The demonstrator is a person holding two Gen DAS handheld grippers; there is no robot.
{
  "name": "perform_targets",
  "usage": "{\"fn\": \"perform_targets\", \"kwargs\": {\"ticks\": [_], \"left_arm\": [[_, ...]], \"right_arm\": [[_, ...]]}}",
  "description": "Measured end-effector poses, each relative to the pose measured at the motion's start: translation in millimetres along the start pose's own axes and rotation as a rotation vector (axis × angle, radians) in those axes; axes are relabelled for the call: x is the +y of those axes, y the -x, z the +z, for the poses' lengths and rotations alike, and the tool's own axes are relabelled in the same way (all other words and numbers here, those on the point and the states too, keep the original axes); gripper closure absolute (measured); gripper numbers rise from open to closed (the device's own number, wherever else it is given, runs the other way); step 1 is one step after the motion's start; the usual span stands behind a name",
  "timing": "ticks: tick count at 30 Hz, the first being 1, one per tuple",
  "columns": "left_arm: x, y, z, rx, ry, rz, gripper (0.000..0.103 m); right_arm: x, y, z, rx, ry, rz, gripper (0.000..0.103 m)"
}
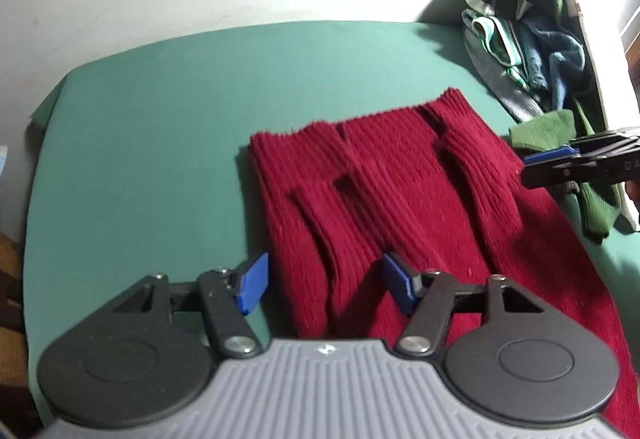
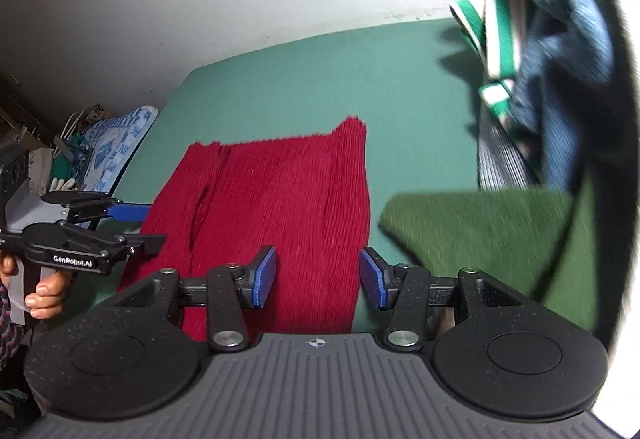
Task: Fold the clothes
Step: 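Position the right tool over the sweater's hem end beside the left tool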
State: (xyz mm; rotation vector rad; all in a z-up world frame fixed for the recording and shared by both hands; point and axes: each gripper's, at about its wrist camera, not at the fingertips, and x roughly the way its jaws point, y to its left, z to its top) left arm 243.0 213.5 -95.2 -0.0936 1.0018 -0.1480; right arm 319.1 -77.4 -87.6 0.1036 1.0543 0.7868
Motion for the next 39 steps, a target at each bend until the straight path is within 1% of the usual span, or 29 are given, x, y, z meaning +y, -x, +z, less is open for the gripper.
{"fn": "perform_targets", "kwargs": {"ticks": [3,6,11,13,19,21,22,25,26,27,28,29,31,33,34,35,37,39], "left_arm": [[5,-5,10,-0.005,0.005,-0.024,0.038],[14,-8,16,-0.017,0.038,-0.063,0.037],[17,-15,23,-0.040,0.045,-0.096,0.030],[18,-17,25,-0.050,0.046,-0.108,0.028],[20,-23,31,-0.078,0.045,-0.146,0.027],[24,-23,29,-0.088,0.042,-0.176,0.020],[25,-23,28,-0.093,0.039,-0.190,0.015],[26,-22,23,-0.107,0.017,-0.211,0.015],[25,-21,22,-0.111,0.004,-0.208,0.013],[24,-21,21,-0.112,-0.006,-0.213,0.011],[24,-22,20,-0.110,-0.014,-0.222,0.006],[24,-22,20,-0.107,-0.016,-0.232,0.004],[24,-21,21,-0.104,-0.011,-0.230,0.004],[24,-21,22,-0.114,-0.008,-0.181,0.010],[25,-21,22,-0.117,-0.004,-0.169,0.014],[26,-21,22,-0.119,0.000,-0.165,0.015],[28,-21,23,-0.122,0.010,-0.156,0.015],[27,-21,24,-0.124,0.017,-0.137,0.017]], "right_arm": [[-2,-10,9,-0.014,0.004,0.006,0.053],[-3,-17,16,-0.022,0.018,0.029,0.051],[-3,-29,29,-0.034,0.043,0.065,0.051],[0,-32,32,-0.038,0.062,0.060,0.051],[1,-35,37,-0.047,0.109,0.061,0.052],[-1,-34,38,-0.039,0.119,0.072,0.052],[-3,-33,38,-0.032,0.124,0.080,0.052],[-6,-31,37,0.007,0.157,0.116,0.052],[-8,-30,36,0.010,0.160,0.126,0.053],[-11,-30,36,0.013,0.162,0.135,0.056],[-14,-31,37,0.011,0.149,0.138,0.058],[-16,-31,37,0.011,0.133,0.143,0.060],[-19,-33,38,0.015,0.112,0.155,0.060],[-15,-33,37,0.013,0.134,0.143,0.063],[-14,-34,36,0.011,0.149,0.135,0.064],[-12,-34,36,0.009,0.157,0.125,0.067],[-9,-34,35,0.004,0.163,0.111,0.068],[-8,-34,33,-0.003,0.171,0.098,0.071]]}}
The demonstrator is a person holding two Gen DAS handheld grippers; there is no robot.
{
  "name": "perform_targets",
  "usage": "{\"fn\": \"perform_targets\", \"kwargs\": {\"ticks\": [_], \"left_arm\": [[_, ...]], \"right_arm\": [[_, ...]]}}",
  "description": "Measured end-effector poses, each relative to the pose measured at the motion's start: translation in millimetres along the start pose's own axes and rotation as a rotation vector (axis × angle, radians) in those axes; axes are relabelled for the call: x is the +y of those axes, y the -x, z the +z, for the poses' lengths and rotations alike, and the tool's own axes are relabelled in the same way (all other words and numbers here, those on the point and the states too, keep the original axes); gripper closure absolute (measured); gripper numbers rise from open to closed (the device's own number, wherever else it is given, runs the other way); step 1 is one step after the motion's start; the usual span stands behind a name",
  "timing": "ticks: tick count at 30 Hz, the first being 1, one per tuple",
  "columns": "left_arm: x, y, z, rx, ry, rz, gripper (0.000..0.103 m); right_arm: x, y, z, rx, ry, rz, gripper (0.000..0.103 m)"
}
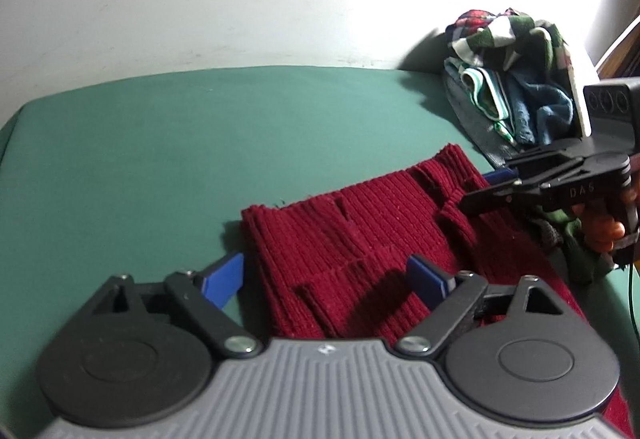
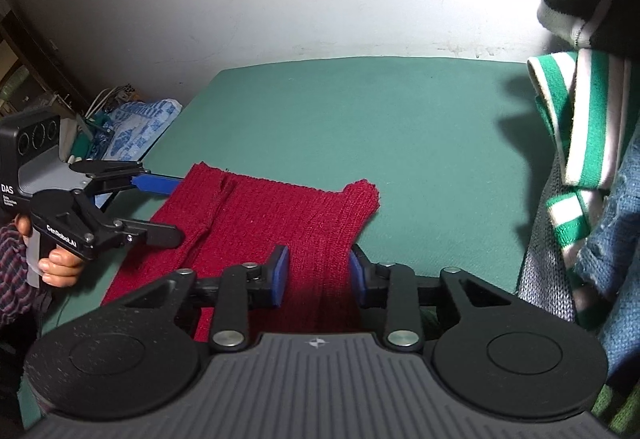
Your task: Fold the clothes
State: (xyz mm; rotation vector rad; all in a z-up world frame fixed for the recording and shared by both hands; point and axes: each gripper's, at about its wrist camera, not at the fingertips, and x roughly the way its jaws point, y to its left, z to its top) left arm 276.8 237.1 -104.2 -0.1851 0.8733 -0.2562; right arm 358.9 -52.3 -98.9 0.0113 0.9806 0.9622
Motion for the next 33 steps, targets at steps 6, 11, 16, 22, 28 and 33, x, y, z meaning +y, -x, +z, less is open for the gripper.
{"fn": "perform_targets", "kwargs": {"ticks": [6,11,16,22,28,33], "left_arm": [[-16,-5,-1,-0.004,-0.020,0.111,0.020],[-24,-8,-1,-0.003,-0.008,0.193,0.028],[-31,-9,-3,-0.009,-0.007,0.249,0.029],[-37,-10,-5,-0.014,-0.006,0.291,0.034],[-38,-10,-6,-0.018,-0.006,0.299,0.035],[-40,-11,-6,-0.016,-0.011,0.309,0.035]], "right_arm": [[11,-4,-5,-0.019,0.043,-0.057,0.072],[22,-10,-6,-0.027,0.078,-0.110,0.073],[31,-15,-8,-0.045,0.068,-0.172,0.073],[40,-21,-11,-0.065,0.082,-0.229,0.073],[38,-23,-10,-0.065,0.084,-0.224,0.074],[36,-23,-11,-0.064,0.090,-0.221,0.074]]}}
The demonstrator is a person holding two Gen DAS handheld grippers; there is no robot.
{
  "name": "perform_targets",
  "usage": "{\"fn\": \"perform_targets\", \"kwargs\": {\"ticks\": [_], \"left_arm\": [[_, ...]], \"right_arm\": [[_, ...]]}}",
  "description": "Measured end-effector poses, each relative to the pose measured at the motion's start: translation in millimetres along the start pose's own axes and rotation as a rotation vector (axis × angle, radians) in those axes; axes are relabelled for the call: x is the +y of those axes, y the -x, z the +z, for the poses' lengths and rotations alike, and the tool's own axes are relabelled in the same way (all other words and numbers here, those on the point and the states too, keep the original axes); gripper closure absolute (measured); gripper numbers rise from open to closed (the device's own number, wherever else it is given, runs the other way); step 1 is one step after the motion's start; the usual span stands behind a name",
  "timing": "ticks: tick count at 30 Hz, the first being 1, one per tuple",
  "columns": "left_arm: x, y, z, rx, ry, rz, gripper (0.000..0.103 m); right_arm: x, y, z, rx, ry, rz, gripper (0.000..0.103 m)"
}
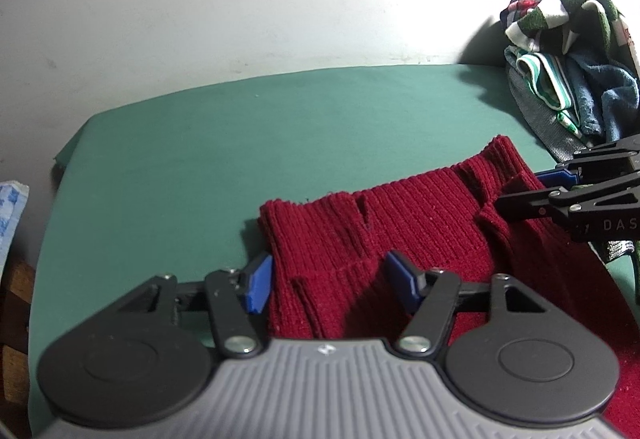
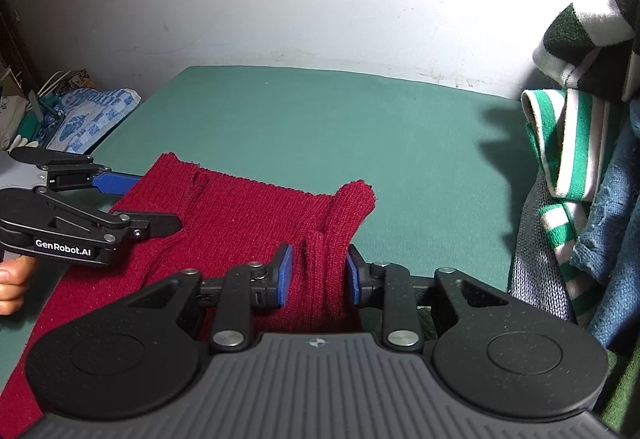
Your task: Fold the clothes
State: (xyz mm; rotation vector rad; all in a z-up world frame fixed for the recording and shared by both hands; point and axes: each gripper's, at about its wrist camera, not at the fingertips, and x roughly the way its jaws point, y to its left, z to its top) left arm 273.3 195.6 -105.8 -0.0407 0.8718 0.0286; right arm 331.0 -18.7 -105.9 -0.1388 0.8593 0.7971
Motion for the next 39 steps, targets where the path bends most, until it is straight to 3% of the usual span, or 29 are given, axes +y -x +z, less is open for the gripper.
{"fn": "perform_targets", "kwargs": {"ticks": [3,5,11,19,24,30,39], "left_arm": [[-2,1,0,0.001,-0.005,0.004,0.043],[-6,3,1,0.003,-0.015,0.007,0.056],[-10,4,1,0.010,-0.027,0.010,0.062],[6,15,-6,-0.024,0.051,-0.102,0.091],[15,25,-12,-0.047,0.093,-0.151,0.094],[16,32,-18,-0.063,0.110,-0.155,0.096],[6,56,-13,-0.123,0.025,-0.147,0.096]], "right_arm": [[3,0,-1,-0.001,0.008,-0.018,0.079],[6,1,-1,-0.006,0.014,-0.028,0.087],[11,5,0,-0.017,0.015,-0.037,0.091],[14,18,0,-0.070,0.012,-0.006,0.092],[17,23,2,-0.092,0.023,0.012,0.092],[16,28,1,-0.114,0.023,0.015,0.092],[14,51,0,-0.177,0.057,0.074,0.092]]}}
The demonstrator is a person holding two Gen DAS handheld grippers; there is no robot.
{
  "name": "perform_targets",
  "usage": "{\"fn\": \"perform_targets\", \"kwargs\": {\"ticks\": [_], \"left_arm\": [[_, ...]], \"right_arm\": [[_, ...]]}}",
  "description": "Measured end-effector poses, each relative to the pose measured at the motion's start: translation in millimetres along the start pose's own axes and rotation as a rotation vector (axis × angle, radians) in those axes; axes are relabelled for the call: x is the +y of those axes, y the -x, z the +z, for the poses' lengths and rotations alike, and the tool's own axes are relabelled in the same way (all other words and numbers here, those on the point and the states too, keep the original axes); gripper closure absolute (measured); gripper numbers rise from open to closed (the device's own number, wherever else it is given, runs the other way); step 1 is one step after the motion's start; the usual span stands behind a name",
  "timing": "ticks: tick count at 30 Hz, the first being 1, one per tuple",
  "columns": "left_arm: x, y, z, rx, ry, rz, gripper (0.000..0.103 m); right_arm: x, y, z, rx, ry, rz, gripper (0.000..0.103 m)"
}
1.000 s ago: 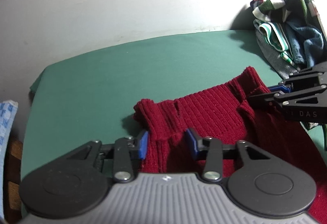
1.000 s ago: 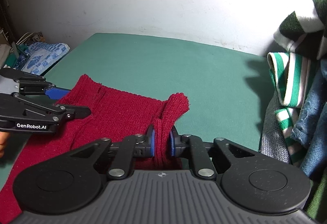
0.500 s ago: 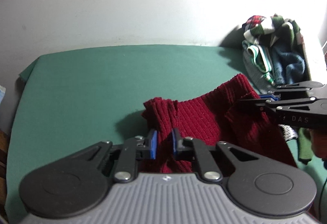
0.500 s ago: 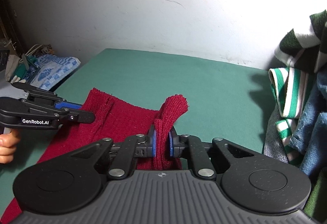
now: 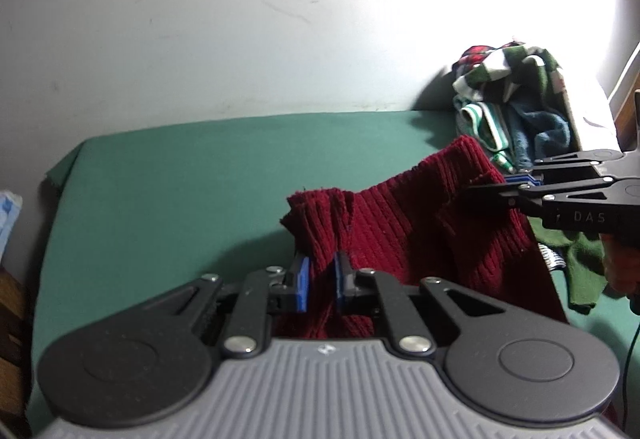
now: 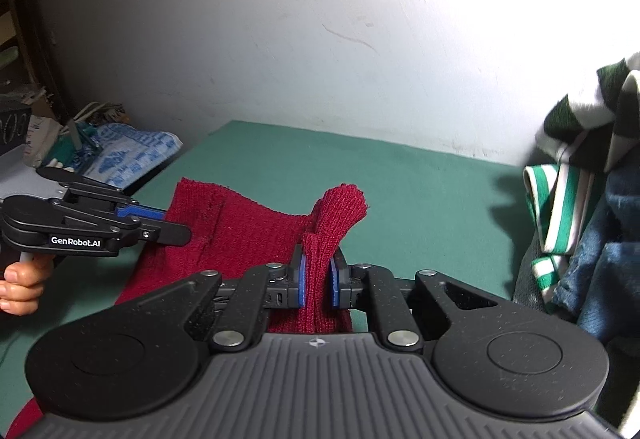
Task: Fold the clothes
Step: 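Lift the hem end with the right tool and fold it back over the body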
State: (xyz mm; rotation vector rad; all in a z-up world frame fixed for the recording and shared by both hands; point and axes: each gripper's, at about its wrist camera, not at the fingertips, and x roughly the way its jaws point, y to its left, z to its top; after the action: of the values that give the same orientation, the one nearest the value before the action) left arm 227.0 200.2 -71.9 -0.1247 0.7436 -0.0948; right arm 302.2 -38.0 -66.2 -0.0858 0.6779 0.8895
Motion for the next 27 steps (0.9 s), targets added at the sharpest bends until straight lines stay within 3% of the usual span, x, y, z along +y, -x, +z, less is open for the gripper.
{"fn": "perform_targets", "kwargs": {"ticks": [7,27], "left_arm": [[-3,37,-4,-0.048,0.015,-0.004,0.097],[-40,101,-30,-0.092,-0.045,0.028,0.098]], "right_arm": [[8,29,-4,-0.065,0.017,0.060,0.092],[42,73,-14,-0.093,0.107,0.048,0.092]]}}
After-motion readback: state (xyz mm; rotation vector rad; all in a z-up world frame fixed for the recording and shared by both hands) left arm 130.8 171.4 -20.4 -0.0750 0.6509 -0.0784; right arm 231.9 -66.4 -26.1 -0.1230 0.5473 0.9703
